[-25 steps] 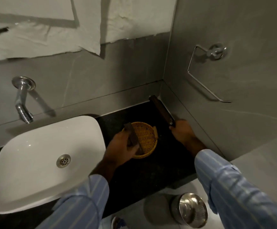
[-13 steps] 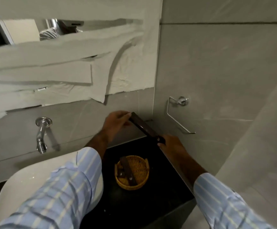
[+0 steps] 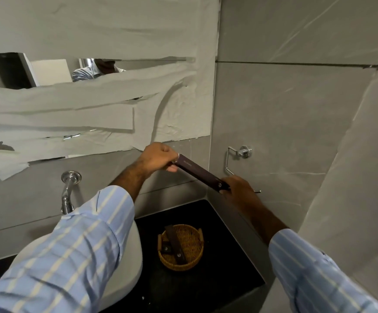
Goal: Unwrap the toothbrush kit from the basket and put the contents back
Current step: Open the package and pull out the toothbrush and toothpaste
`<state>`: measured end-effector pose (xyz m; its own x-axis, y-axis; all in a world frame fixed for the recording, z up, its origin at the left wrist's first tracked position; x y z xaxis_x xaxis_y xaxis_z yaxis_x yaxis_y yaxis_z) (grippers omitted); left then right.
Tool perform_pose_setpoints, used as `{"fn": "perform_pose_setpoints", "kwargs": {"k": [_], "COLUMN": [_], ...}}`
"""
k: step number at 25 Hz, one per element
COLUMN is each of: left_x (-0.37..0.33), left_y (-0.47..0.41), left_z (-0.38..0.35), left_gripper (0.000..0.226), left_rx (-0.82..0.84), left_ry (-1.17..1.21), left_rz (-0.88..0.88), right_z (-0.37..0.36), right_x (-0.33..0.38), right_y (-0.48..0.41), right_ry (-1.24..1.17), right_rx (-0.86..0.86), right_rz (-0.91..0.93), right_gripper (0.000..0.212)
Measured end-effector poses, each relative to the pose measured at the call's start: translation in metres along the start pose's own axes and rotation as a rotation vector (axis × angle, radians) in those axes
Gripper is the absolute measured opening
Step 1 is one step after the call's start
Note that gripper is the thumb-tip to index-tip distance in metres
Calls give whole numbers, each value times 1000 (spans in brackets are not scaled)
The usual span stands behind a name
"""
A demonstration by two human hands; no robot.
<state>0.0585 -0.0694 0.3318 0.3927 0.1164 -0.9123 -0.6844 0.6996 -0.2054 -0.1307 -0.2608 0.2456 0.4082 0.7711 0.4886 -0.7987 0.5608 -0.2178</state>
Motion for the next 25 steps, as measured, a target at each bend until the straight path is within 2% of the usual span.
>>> {"fn": "perform_pose_setpoints", "kwargs": {"k": [3,6,8,9,10,12,13,14,16,18,20,22,25], "left_x": [-4,-1,6,10,14,22,27,32,43,50,57,56,55], "left_y": [4,7,8,9,11,13,15,17,22,28,29,28,20], "left_z": [-5,-10,-9,-8,-8,-12,-17,-22,-29,-28,-22,-19,-16], "left_gripper": [21,22,24,25,26,29,28,26,18,15,18,18,17], "left_rx": [-84,-83,-122,-158,-197,-246,-247,-234,-187,-136,-138,-218,-389], "left_ry": [58,100,131,168,213,302,346,403,562,713,802,674,106], "left_rz": [-7,-21,-17,-12,-10,12,32,50,89,141,166,130,-24], "right_z": [2,3,1,-4,-12,-33,-39,-44,-47,-46,-44,-42,-35], "right_x": [-1,-1,-2,-4,-5,15,28,36,49,55,56,57,60], "right_y": [-1,-5,-6,-6,-3,6,6,3,-12,-20,-25,-28,-34], "right_ry": [6,-5,-64,-195,-448,-1174,-1447,-1642,-1896,-1991,-1975,-1931,-1860], "right_rx": [-5,-13,-29,14,137,494,591,605,480,401,405,420,397], "right_rz": [37,35,-73,-218,-419,-766,-836,-843,-761,-728,-698,-675,-670], "right_gripper": [34,35,44,53,63,67,63,53,27,12,10,11,14]}}
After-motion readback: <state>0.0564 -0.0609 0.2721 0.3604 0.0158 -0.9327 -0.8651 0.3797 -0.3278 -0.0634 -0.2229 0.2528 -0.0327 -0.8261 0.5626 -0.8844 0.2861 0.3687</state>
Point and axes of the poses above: each hand's wrist, its own y-axis away from the middle knuckle, its own z-axis out of the back of the hand, x = y × z, the point moved 3 cm from there along -y, towards the middle knuckle, and after that the axes turned 10 degrees about -z, right-handed, at the moved point
